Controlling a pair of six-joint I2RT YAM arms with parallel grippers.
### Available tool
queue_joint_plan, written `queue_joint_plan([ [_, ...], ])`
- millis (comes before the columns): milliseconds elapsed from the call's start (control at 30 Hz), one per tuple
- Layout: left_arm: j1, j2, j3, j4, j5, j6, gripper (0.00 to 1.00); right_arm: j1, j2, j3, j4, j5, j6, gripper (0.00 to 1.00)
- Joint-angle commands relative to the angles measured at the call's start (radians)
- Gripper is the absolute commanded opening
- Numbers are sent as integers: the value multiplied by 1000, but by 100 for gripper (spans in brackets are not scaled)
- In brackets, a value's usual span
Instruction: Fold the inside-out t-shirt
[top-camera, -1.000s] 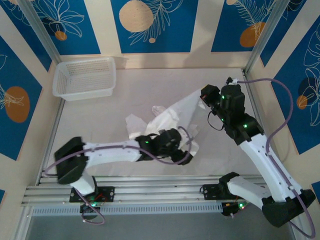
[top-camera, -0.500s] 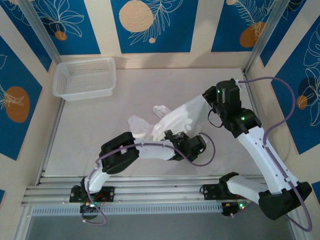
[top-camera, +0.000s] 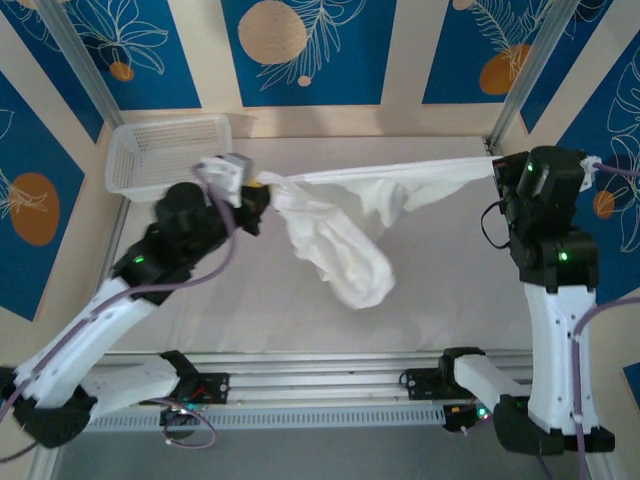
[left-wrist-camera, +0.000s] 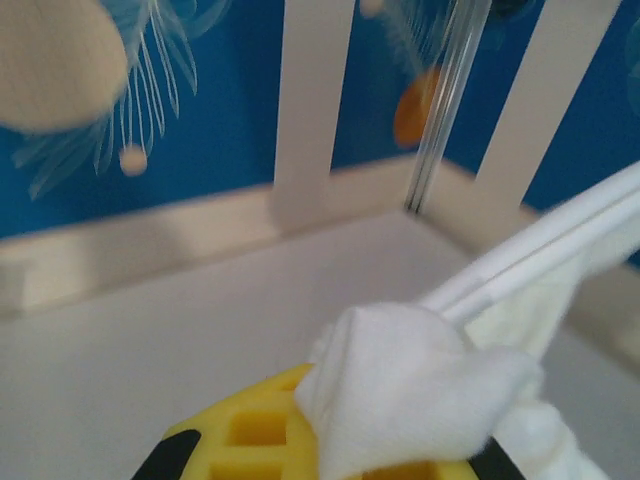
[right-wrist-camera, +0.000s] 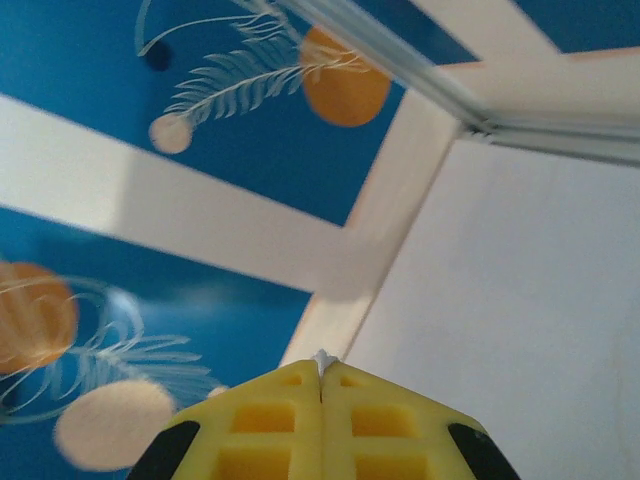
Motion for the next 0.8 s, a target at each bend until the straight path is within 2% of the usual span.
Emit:
queue_joint_plan([
  [0, 52, 59, -3, -215, 28, 51, 0, -17, -24, 2, -4, 45, 39, 0],
  [100, 118, 120, -30, -199, 69, -14, 0, -16, -17, -45, -44, 62, 38, 0],
  [200, 172, 202, -88, -125, 126, -83, 13, -18, 10, -122, -80, 89, 29, 0],
  [333, 236, 326, -138, -65, 143, -169, 34, -25, 69, -223, -130, 64, 27, 0],
  [467, 264, 368, -171, -77, 128, -211, 44, -23, 74, -362, -63, -44, 19, 0],
  [500, 262, 364, -183, -76, 154, -220, 46, -23, 76, -385, -41, -66, 9, 0],
  [600, 225, 360, -255, -40, 302, -295, 52, -22, 88, -414, -20, -88, -19, 0],
  [667, 165, 379, -291, -24, 382, -361, 52, -21, 88, -420, -9, -96, -44, 0],
  [767, 12, 406, -324, 32, 363, -461, 54, -18, 74, -429, -5, -96, -50, 0],
])
